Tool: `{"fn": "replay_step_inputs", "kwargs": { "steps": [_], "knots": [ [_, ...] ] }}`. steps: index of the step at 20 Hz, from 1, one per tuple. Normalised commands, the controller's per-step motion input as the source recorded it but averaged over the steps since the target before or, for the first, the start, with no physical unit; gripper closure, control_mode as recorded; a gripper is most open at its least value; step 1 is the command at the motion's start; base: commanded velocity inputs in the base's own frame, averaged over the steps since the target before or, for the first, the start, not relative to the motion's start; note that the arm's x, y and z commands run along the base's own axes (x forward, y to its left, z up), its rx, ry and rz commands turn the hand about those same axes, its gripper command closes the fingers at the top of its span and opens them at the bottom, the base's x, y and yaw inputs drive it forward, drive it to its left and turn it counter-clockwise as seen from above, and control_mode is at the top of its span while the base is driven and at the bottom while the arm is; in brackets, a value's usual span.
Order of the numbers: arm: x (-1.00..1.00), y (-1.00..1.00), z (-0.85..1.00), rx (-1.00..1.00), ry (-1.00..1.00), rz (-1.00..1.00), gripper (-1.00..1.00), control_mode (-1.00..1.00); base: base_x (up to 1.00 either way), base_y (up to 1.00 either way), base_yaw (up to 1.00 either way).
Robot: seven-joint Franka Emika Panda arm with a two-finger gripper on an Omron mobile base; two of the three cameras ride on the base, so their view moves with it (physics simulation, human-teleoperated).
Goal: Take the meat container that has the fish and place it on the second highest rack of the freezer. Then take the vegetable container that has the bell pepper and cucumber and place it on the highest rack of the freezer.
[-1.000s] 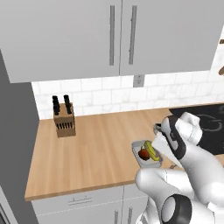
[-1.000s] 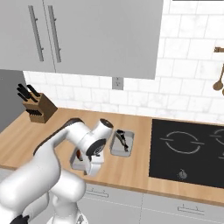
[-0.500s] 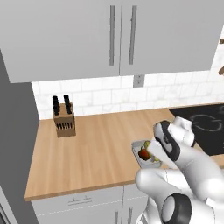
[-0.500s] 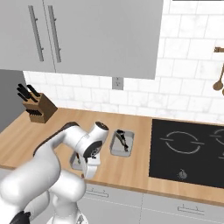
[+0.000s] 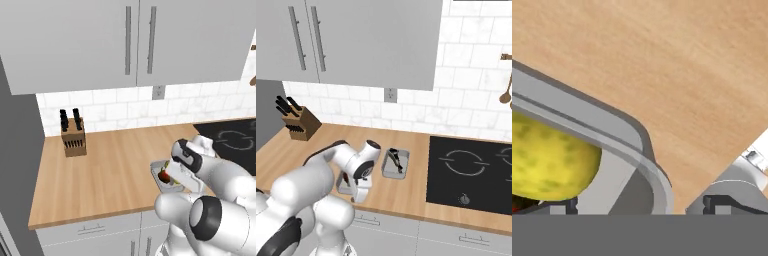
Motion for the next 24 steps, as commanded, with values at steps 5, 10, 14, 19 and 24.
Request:
{"fn": "replay_step_inputs", "kwargs": {
  "steps": [5, 10, 14, 19, 24],
  "knots": [
    [0.14, 0.0, -0.26, 0.0, 0.03, 0.0, -1.0, -1.0, 0.0, 0.0, 0.0],
    [0.16, 0.06, -0.41, 0.0, 0.01, 0.0, 1.0, -1.0, 0.0, 0.0, 0.0],
    [0.09, 0.13, -0.46, 0.0, 0.0, -0.02, 1.0, -1.0, 0.0, 0.0, 0.0],
    [0.0, 0.0, -0.13, 0.0, 0.01, -0.01, 1.0, -1.0, 0.0, 0.0, 0.0],
    [0.0, 0.0, -0.01, 0.0, 0.02, 0.0, 1.0, -1.0, 0.0, 0.0, 0.0]
  ]
}}
